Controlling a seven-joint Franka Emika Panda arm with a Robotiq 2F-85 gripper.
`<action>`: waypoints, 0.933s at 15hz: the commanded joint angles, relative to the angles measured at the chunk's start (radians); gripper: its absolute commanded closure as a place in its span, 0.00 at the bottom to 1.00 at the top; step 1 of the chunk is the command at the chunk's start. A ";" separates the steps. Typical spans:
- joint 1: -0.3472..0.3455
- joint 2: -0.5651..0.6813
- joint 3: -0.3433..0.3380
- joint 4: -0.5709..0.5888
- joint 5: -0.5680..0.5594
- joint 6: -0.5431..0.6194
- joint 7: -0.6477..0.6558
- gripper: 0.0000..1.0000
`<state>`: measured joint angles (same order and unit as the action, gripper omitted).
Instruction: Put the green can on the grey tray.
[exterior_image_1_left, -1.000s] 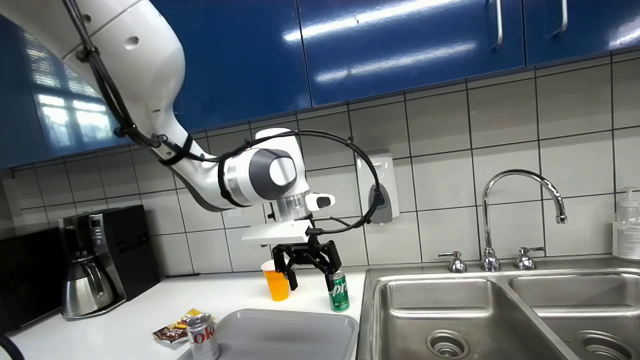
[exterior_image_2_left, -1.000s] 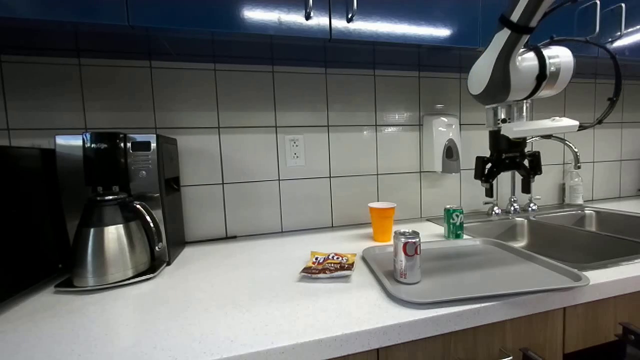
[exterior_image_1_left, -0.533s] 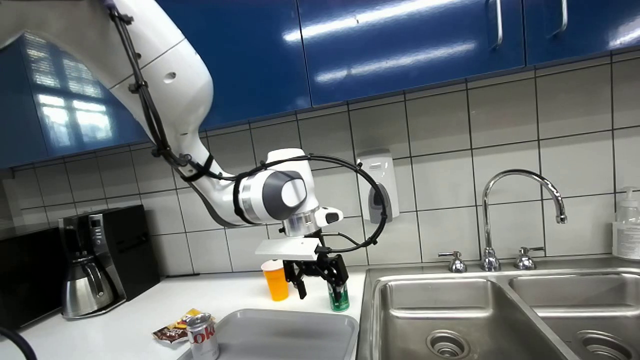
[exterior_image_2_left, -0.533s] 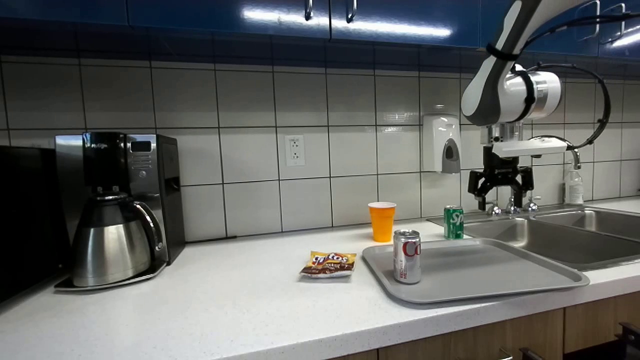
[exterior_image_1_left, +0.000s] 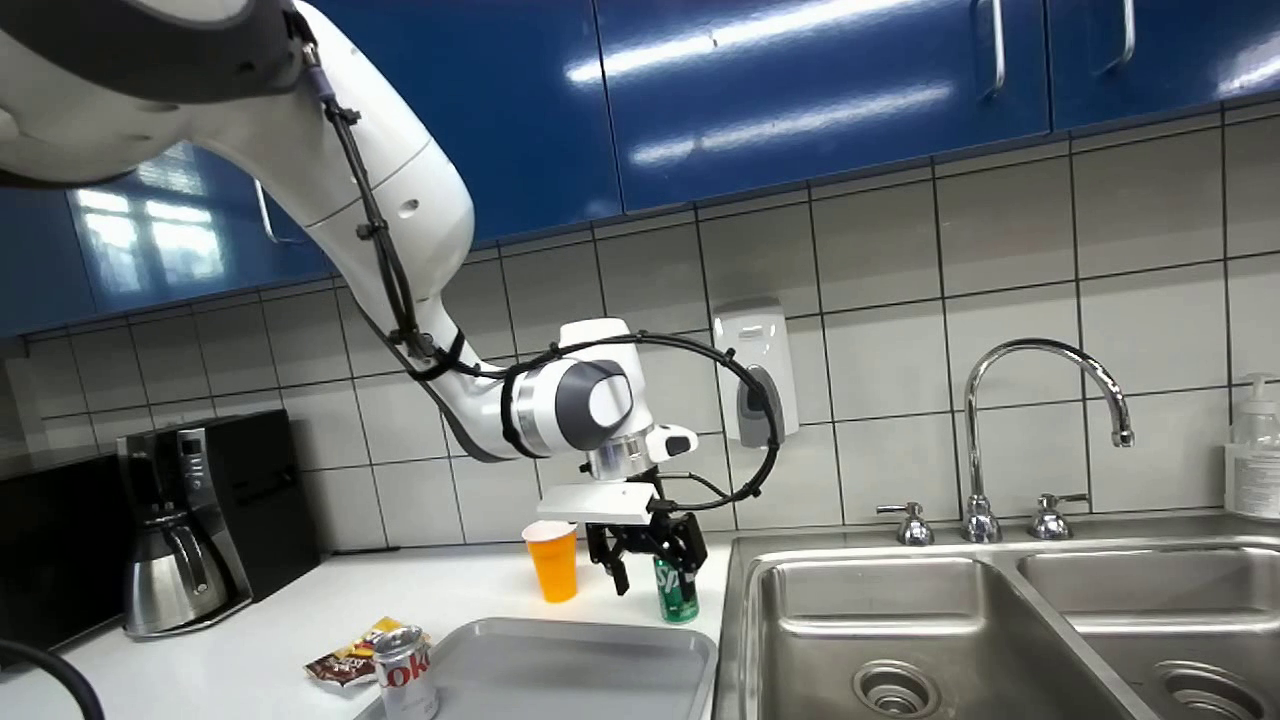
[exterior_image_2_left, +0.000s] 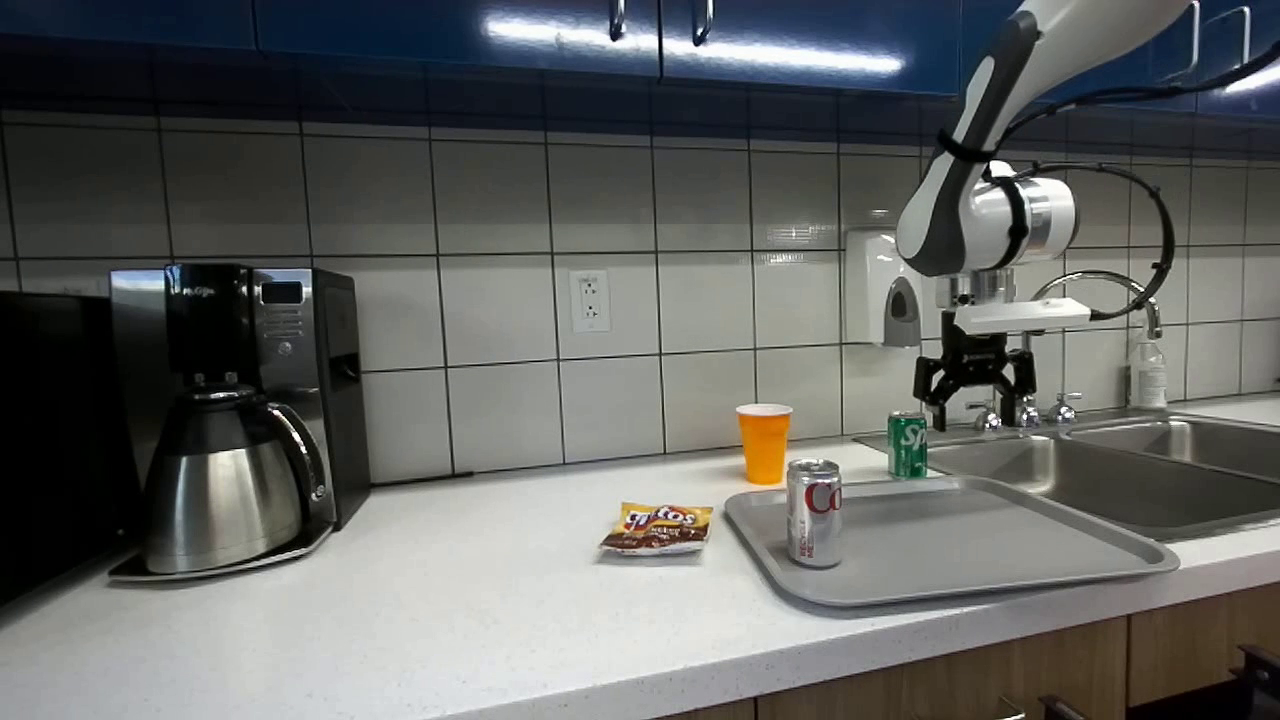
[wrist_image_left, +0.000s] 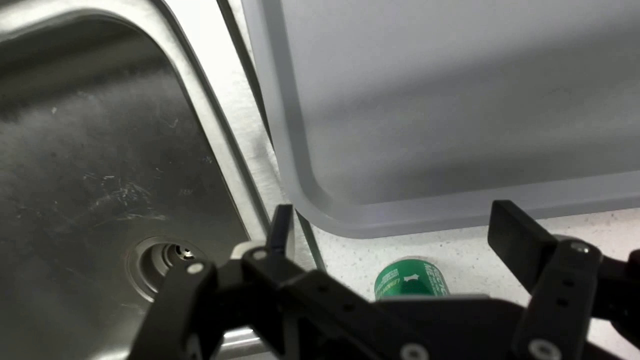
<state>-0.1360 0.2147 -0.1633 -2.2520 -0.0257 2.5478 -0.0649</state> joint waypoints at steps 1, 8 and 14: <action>0.005 0.082 0.015 0.096 0.006 -0.010 0.041 0.00; 0.014 0.204 0.019 0.242 0.010 -0.030 0.111 0.00; 0.022 0.286 0.018 0.351 0.012 -0.055 0.163 0.00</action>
<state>-0.1179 0.4508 -0.1487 -1.9849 -0.0256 2.5415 0.0601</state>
